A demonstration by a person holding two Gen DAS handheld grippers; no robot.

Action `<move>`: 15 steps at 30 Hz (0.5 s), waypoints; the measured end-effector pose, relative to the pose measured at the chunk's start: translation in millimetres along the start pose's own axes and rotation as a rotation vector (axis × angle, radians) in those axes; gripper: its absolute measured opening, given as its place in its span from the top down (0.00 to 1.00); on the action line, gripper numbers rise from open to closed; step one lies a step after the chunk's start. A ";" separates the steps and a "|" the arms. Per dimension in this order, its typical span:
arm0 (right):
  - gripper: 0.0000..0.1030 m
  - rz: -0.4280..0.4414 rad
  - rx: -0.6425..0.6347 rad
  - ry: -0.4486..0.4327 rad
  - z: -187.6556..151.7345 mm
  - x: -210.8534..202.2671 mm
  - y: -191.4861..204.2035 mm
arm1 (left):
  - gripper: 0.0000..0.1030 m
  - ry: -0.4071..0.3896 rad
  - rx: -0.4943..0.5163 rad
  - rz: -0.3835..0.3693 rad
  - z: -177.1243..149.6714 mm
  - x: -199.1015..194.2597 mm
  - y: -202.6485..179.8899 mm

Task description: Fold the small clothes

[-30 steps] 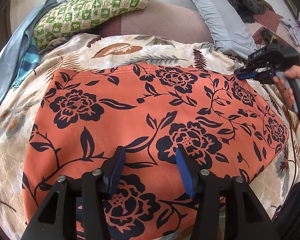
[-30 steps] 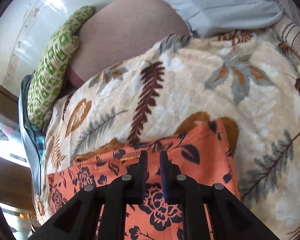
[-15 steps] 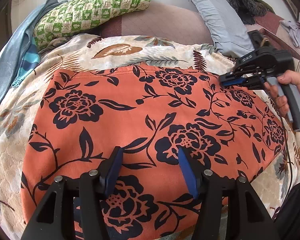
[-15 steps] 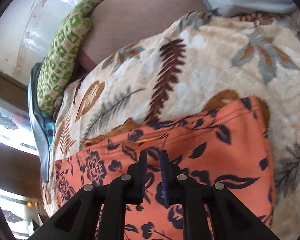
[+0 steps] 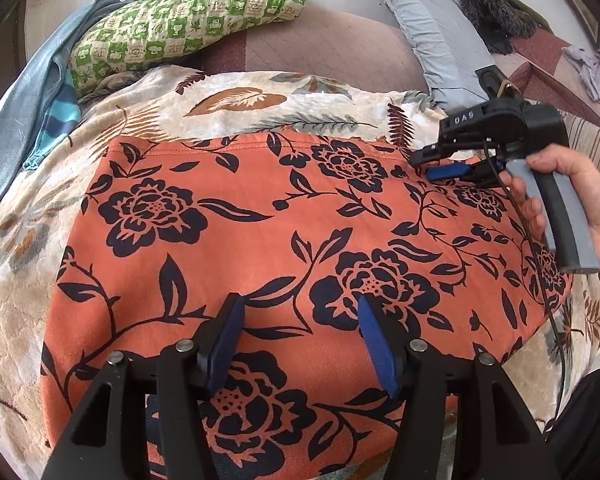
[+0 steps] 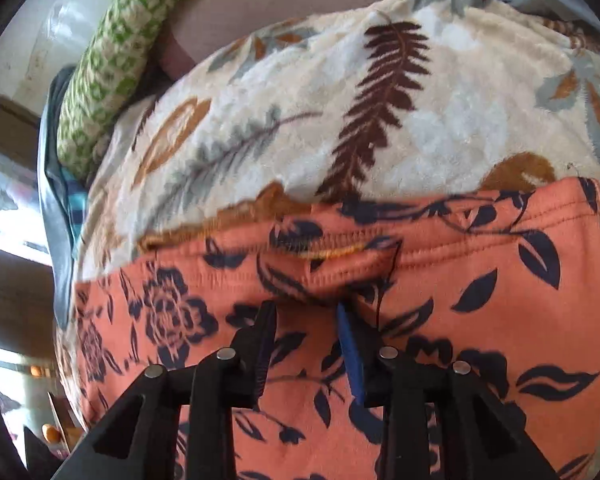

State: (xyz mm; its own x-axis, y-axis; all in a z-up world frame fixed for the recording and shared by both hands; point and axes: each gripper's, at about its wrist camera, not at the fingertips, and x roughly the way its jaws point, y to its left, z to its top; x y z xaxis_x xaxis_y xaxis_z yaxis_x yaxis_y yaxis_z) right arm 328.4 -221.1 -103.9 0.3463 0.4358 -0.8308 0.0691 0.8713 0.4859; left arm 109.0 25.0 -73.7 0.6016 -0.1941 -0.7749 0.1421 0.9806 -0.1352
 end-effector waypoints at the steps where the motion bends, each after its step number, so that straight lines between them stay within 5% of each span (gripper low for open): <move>1: 0.65 -0.023 0.047 -0.042 0.8 -11.6 -2.8 | 0.42 -0.003 0.007 0.006 -0.3 -0.2 -1.1; 3: 0.62 -0.017 0.008 -0.113 -6.4 -42.6 0.3 | 0.42 -0.006 0.005 0.013 0.3 -1.1 -2.3; 5: 0.43 -0.021 -0.025 -0.149 -24.4 -76.1 -4.6 | 0.42 -0.014 -0.002 0.012 1.0 -3.4 -1.6; 9: 0.40 0.052 0.054 -0.165 -87.0 -128.9 -42.1 | 0.42 -0.069 -0.029 0.034 0.0 -15.5 2.2; 12: 0.30 0.137 0.128 -0.114 -136.4 -124.6 -66.0 | 0.38 -0.112 -0.037 0.065 -4.0 -21.7 4.8; 15: 0.28 0.112 0.176 -0.050 -158.1 -88.3 -97.2 | 0.32 -0.012 -0.028 0.094 -10.0 -1.3 7.9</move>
State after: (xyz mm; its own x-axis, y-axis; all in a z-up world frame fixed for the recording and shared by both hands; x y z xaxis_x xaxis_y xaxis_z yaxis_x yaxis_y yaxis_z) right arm 143.2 -308.6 -120.7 0.4070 0.5118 -0.7566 0.1882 0.7636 0.6177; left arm 101.5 33.3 -80.0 0.6206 -0.1012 -0.7776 0.0629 0.9949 -0.0793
